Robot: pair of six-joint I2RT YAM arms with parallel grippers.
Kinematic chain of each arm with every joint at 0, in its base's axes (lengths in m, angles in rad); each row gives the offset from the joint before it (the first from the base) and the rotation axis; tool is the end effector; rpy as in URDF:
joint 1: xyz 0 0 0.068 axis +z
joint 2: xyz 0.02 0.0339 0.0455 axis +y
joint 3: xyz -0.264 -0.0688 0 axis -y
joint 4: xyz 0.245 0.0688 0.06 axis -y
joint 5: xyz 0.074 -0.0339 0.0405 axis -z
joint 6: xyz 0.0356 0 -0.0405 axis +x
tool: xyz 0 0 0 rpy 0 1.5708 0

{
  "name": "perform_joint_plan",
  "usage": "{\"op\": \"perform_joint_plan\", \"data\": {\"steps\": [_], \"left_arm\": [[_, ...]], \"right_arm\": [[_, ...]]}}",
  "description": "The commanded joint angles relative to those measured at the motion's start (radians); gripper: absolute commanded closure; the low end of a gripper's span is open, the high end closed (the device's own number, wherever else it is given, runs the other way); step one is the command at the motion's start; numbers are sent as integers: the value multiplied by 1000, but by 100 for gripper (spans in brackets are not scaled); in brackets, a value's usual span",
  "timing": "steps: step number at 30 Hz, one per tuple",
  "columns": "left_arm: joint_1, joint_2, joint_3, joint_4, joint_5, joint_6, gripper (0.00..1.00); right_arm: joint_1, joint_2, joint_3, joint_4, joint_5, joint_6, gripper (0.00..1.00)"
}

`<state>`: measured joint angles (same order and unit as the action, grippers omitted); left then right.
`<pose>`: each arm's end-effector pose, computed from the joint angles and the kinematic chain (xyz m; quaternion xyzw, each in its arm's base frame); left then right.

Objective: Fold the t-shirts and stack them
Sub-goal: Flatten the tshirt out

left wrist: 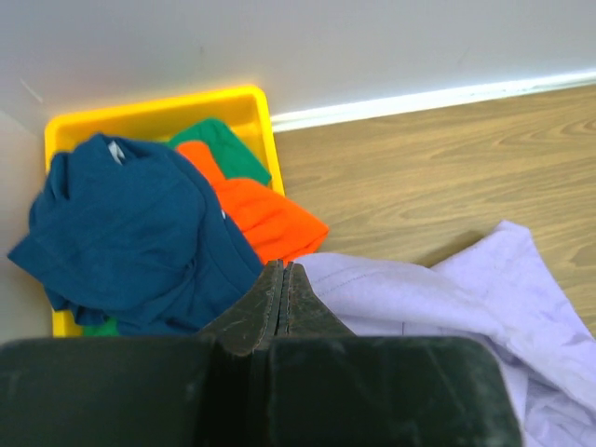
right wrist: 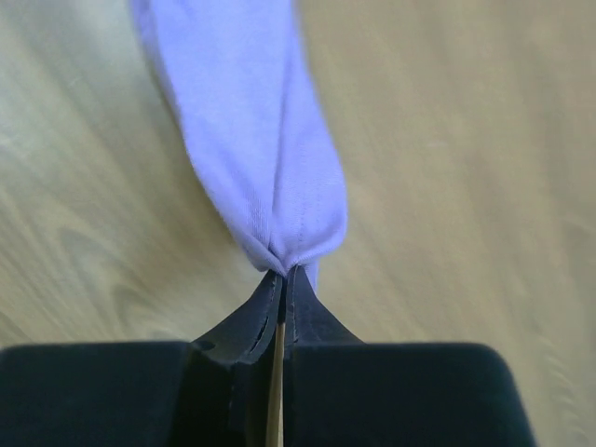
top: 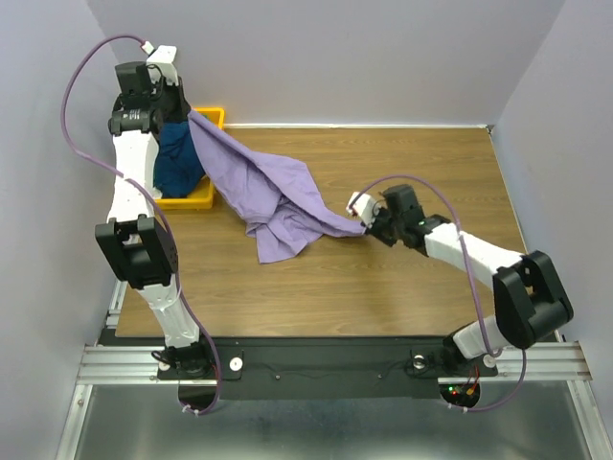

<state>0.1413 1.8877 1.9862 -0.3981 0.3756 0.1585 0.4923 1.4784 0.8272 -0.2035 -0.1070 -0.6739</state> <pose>0.4400 0.0494 0.4165 0.1176 0.7896 -0.0615 0.5991 0.2614 0.1445 0.1931 -0.5306 0.7704 0.0181 0.3530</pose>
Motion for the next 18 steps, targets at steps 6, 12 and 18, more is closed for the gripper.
{"op": "perform_joint_plan", "data": {"steps": [6, 12, 18], "left_arm": [[4, -134, 109, 47, 49, 76, 100], [3, -202, 118, 103, 58, 102, 100], [3, -243, 203, 113, 85, 92, 100]], "right_arm": [[-273, -109, 333, -105, 139, -47, 99], [-382, -83, 542, -120, 190, -67, 100], [-431, -61, 743, -123, 265, -95, 99]]}}
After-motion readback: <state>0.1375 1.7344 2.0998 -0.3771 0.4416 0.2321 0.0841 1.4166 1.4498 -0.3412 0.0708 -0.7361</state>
